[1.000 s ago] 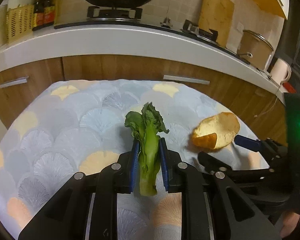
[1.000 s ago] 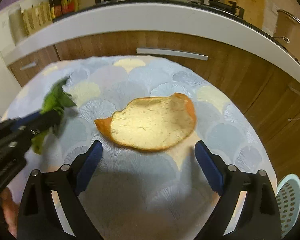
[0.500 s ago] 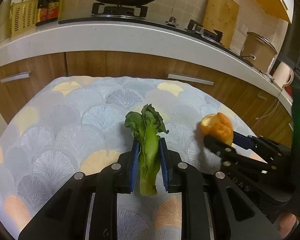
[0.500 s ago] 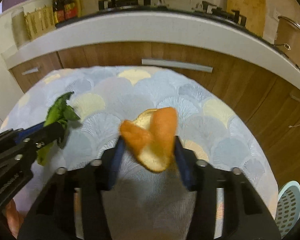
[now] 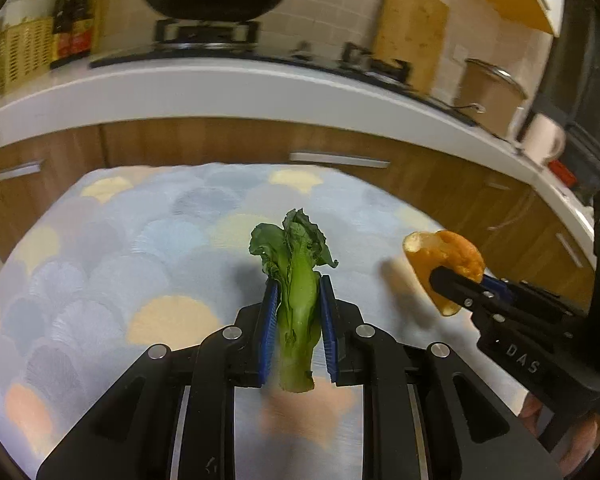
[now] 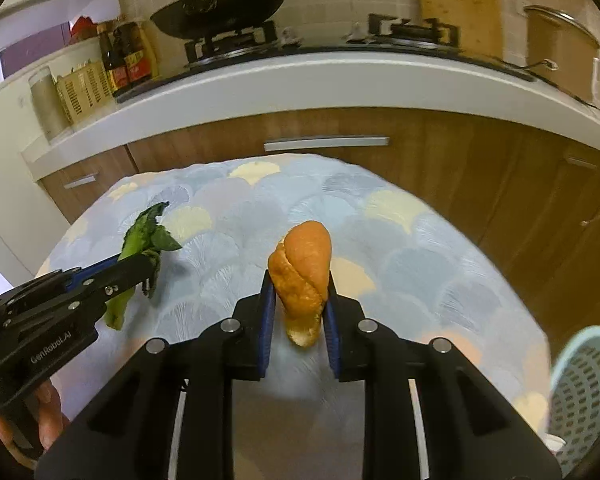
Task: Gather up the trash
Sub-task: 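Carry the bok choy and bread crust over the blue basket and release both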
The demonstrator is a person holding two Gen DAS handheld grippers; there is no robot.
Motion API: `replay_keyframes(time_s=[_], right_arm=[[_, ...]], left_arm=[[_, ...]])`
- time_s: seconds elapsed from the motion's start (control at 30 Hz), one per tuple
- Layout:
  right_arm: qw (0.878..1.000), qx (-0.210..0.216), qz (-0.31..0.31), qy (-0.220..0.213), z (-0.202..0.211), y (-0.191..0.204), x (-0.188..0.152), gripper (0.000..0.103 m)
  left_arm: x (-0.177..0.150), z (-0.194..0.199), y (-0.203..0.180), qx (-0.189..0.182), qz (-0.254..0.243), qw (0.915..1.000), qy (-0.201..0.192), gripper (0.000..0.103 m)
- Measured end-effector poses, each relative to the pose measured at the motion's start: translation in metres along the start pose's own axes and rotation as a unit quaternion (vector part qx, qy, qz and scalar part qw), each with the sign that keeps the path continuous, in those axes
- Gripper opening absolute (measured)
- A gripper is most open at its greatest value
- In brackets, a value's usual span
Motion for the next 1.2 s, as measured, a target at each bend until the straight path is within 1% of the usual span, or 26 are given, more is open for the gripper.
replay_keyframes(time_s=[0.17,0.27,0.5,0.67,0.8,0.93,1.07,1.2], right_arm=[[1.0,-0.005,-0.019,-0.017,0.039,-0.023,-0.015,0.019],[0.999,-0.026,-0.027,-0.025,0.064,-0.042,-0.025,0.019],[0.996,-0.057,-0.053,-0.046,0.121,-0.096,-0.058,0.019],[0.993,-0.081,-0.068,-0.057,0.15,-0.133,-0.083,0.019],[0.99,-0.093,-0.084,-0.068,0.168,-0.159,-0.1,0.019],[0.986,-0.098,-0.11,-0.075,0.179,-0.19,-0.118,0.019],[0.983,-0.101,-0.135,-0.07,0.181,-0.22,-0.136,0.019],[0.981,-0.104,-0.151,-0.061,0.179,-0.239,-0.152,0.019]], left_arm=[[-0.004,0.017,-0.05,-0.027,-0.037,0.9989,-0.008,0.018],[-0.01,0.023,-0.083,-0.048,-0.053,0.9974,-0.008,0.018],[-0.021,0.024,-0.156,-0.086,-0.093,0.992,0.001,0.018],[-0.028,0.02,-0.207,-0.102,-0.12,0.9875,0.01,0.018],[-0.035,0.014,-0.242,-0.108,-0.138,0.9844,0.018,0.018],[-0.045,0.006,-0.272,-0.106,-0.162,0.9806,0.028,0.018],[-0.054,-0.004,-0.3,-0.11,-0.184,0.976,0.04,0.018],[-0.059,-0.014,-0.321,-0.113,-0.194,0.9734,0.047,0.018]])
Point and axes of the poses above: each gripper's, at about its wrist camera, not at the fingertips, and z roughly against the way its jaws point, y to its left, x to its top, the point moved 8 cm from there along -z, roughly the way its jaws point, and after that the axes turned 14 degrees about y, right-handed, at the moved point
